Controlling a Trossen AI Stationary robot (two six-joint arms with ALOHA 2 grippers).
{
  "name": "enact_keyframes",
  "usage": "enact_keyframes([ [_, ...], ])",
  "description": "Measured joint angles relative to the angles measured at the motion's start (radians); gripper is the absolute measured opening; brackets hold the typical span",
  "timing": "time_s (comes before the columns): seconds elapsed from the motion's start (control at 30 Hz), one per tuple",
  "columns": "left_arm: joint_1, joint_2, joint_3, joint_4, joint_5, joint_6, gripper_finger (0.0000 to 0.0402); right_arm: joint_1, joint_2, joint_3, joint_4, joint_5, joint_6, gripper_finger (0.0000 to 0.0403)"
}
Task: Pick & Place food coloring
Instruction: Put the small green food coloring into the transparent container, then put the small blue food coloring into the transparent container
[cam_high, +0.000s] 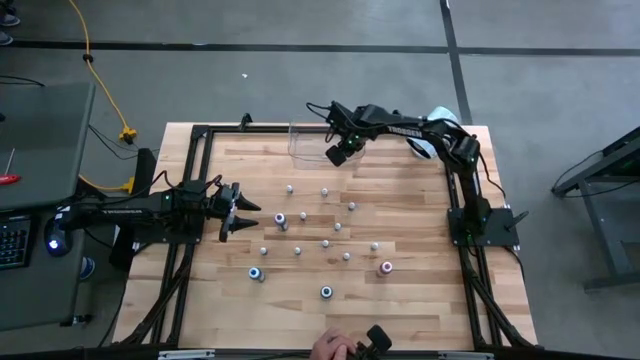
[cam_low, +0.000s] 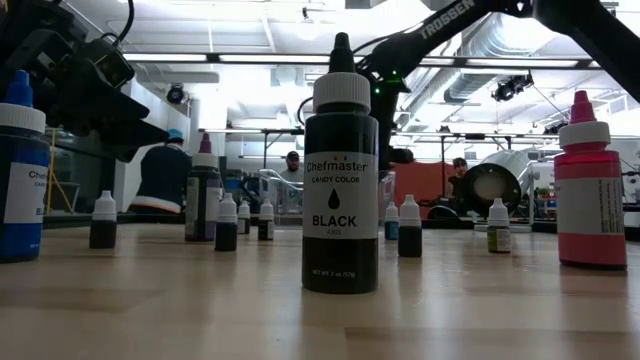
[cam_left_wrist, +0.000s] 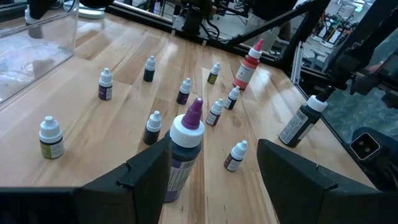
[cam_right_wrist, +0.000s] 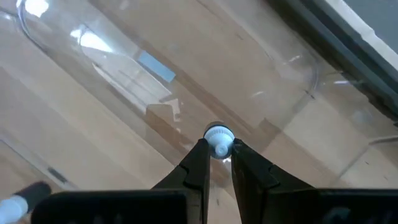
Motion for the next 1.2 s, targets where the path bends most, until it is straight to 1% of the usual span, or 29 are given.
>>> enact_keyframes([
  [0.13, 0.0, 0.0, 0.0, 0.0, 0.0, 0.0, 0.0234, 0.003, 0.0, -0.016, 0.011, -0.026, 0.024, 0.0042],
  [0.93, 0.0, 0.0, 0.0, 0.0, 0.0, 0.0, 0.0234, 0.011, 0.0, -0.049, 0.043, -0.028, 0.069, 0.0043],
  [1.2, 0.0, 0.0, 0.0, 0.0, 0.0, 0.0, 0.0234, 0.011, 0.0, -0.049, 0.047, -0.028, 0.066, 0.0086],
])
